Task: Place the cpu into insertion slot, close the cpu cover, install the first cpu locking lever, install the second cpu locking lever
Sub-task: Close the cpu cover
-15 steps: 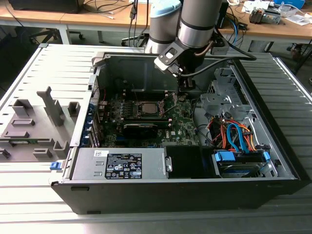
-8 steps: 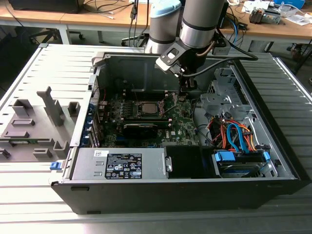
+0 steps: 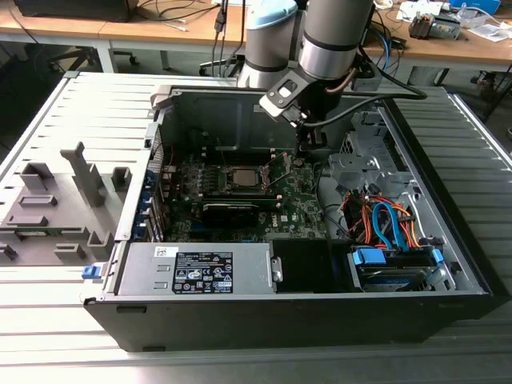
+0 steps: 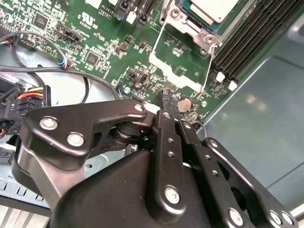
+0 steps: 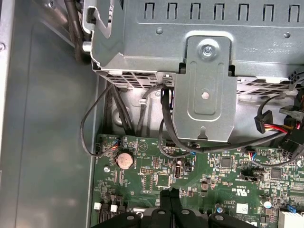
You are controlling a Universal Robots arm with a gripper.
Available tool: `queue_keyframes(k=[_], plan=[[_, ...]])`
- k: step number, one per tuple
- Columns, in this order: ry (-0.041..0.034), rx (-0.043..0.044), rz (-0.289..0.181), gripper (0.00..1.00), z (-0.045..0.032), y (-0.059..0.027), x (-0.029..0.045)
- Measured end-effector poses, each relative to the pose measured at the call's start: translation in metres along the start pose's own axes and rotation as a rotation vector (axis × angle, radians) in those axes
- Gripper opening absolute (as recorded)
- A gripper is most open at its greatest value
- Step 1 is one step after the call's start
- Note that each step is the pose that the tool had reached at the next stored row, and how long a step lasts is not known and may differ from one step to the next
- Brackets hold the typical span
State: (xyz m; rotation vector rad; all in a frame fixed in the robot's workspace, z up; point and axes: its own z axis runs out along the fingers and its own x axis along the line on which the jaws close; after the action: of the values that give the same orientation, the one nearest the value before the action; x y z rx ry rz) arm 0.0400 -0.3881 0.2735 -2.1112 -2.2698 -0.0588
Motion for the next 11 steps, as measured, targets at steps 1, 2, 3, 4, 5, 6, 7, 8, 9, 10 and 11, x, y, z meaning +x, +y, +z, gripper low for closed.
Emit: queue_keyframes(k=[1,2,3,4,5,6,7,8,9,10,11], plan=[[0.0000,0.0000,0.000,0.11,0.0001,0.0004,0.0000],[0.0000,0.0000,0.000,0.11,0.0001,0.0009,-0.0001],[0.0000,0.0000,0.000,0.11,0.0002,0.0015,-0.0001],[-0.0001,0.0000,0.000,0.11,0.0003,0.0019,-0.0002],[0.0000,0.0000,0.000,0.11,0.0004,0.0024,-0.0002],[0.0000,0.0000,0.000,0.11,0.0005,0.0028,-0.0002],[0.0000,0.0000,0.000,0.11,0.0006,0.0032,-0.0003],[0.0000,0.0000,0.000,0.11,0.0007,0.0038,-0.0003],[0.0000,0.0000,0.000,0.11,0.0008,0.0043,-0.0004],[0.0000,0.0000,0.000,0.11,0.0009,0.0050,-0.0004],[0.0001,0.0000,0.000,0.11,0.0011,0.0058,-0.0005]])
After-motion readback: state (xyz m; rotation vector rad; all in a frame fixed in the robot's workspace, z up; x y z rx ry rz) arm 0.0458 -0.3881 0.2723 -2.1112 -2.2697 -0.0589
